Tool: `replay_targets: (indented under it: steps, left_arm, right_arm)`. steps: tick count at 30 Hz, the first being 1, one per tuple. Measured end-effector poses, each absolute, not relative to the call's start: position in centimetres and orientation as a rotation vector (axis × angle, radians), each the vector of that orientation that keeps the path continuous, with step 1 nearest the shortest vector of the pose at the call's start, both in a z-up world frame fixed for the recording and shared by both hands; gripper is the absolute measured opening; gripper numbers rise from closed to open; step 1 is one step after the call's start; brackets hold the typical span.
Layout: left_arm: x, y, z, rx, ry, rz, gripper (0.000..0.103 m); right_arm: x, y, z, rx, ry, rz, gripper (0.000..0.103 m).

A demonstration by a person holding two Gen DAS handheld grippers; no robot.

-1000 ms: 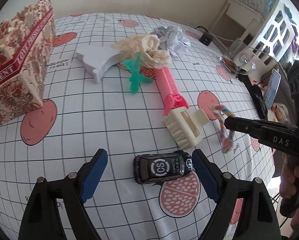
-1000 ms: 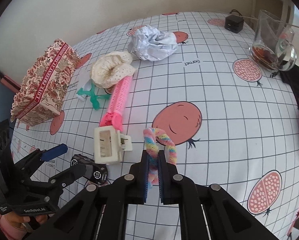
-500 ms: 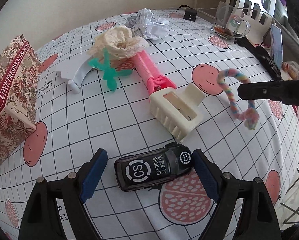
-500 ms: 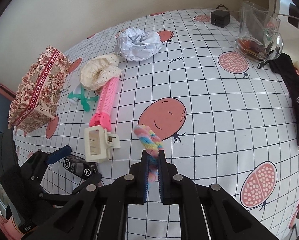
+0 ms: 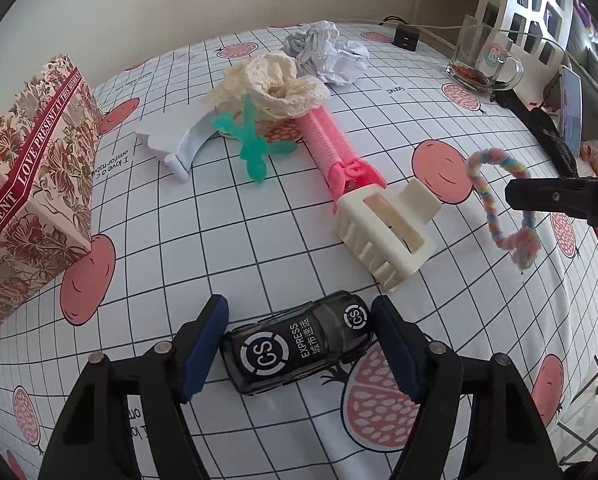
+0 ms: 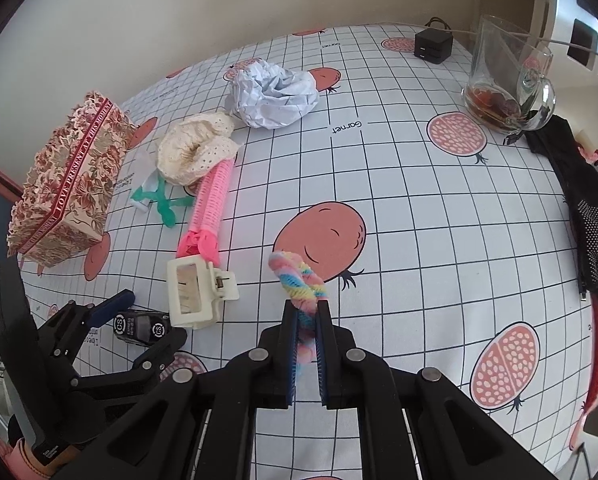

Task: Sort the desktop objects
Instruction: 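Carry the toy car and rainbow hair tie over the gift box with both grippers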

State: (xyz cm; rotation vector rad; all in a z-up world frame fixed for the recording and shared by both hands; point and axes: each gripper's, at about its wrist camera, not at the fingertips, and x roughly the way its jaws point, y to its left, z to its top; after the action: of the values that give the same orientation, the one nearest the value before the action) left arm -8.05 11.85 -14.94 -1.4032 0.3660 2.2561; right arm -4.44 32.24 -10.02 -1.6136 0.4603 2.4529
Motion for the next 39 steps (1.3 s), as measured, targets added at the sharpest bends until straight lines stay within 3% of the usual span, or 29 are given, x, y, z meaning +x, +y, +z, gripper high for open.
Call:
replay_targets:
  steps: [11,28,39]
  left_arm:
    - [-9.4,9.4,-12.5,-1.371,0.168,2.326,0.075]
    - [-10.8,4.8,-5.2,-1.082,-0.018,2.479,0.075]
    - [-11.9,-0.9,-1.9,-0.936,-0.247,2.623,0.075]
  right_arm:
    - [-5.7,30.2,-6.3,-1.531,0.370,2.510,0.009]
    - [-9.6,23.9,0.6,-1.407,0.212,2.693,0.009]
    - [-12.6,18.1,3.3,-1.390,0.053,2.811,0.009]
